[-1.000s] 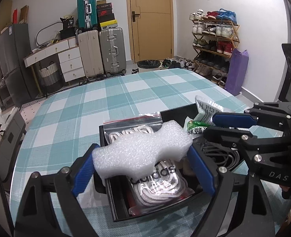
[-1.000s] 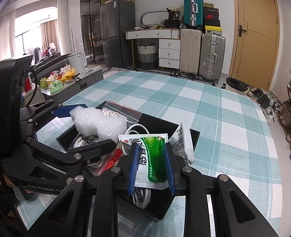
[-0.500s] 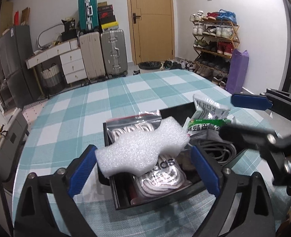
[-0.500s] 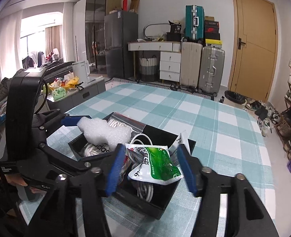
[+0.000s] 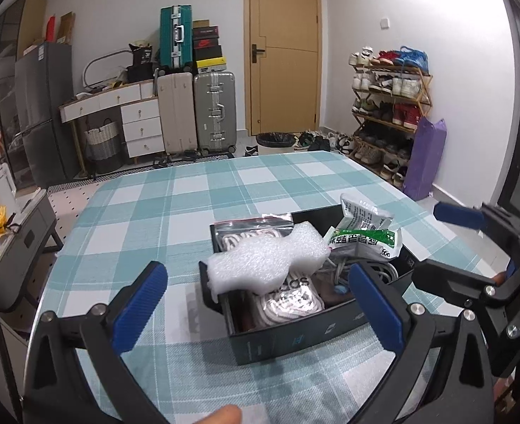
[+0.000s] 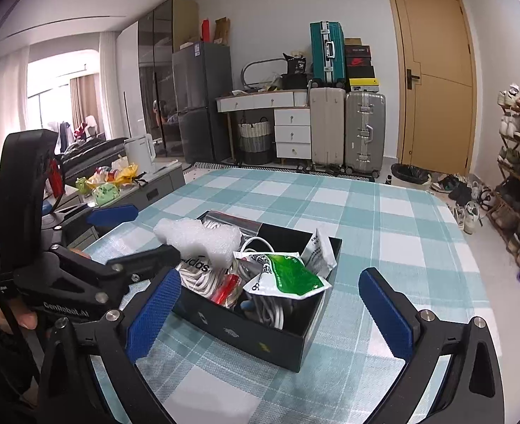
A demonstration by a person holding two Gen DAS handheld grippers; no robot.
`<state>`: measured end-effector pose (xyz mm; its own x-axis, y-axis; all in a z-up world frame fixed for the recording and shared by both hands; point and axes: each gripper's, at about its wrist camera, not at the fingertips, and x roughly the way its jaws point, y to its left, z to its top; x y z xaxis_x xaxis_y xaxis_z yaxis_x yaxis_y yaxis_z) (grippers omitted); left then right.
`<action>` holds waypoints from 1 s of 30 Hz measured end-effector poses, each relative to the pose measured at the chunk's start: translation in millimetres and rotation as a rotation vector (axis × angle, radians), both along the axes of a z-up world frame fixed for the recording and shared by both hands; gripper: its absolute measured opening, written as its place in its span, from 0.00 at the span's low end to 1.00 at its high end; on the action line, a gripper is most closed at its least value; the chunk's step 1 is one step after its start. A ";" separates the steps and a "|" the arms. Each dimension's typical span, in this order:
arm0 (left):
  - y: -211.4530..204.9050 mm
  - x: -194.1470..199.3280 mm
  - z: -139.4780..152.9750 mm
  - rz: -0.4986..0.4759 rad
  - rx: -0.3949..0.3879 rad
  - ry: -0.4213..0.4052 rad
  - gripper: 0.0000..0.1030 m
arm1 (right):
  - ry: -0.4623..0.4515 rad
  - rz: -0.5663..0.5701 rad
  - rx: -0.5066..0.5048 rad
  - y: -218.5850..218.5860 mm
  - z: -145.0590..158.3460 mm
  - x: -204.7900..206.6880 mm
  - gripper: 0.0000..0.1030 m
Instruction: Organize soft objects
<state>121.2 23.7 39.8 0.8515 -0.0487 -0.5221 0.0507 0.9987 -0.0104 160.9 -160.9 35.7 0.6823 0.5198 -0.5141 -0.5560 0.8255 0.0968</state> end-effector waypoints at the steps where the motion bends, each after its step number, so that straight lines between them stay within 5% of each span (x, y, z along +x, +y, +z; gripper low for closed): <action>1: 0.8 -1.6 -0.4 0.005 -0.003 -0.002 1.00 | 0.001 -0.001 0.004 -0.7 -0.8 -0.6 1.00; 30: 9.4 -28.4 -26.6 0.053 -0.004 -0.070 1.00 | -0.054 -0.004 0.007 1.9 -23.7 -22.1 1.00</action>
<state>92.9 33.1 13.3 0.8872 -0.0045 -0.4614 -0.0018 0.9999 -0.0132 138.8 -158.9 12.0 0.7110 0.5207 -0.4726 -0.5575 0.8270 0.0724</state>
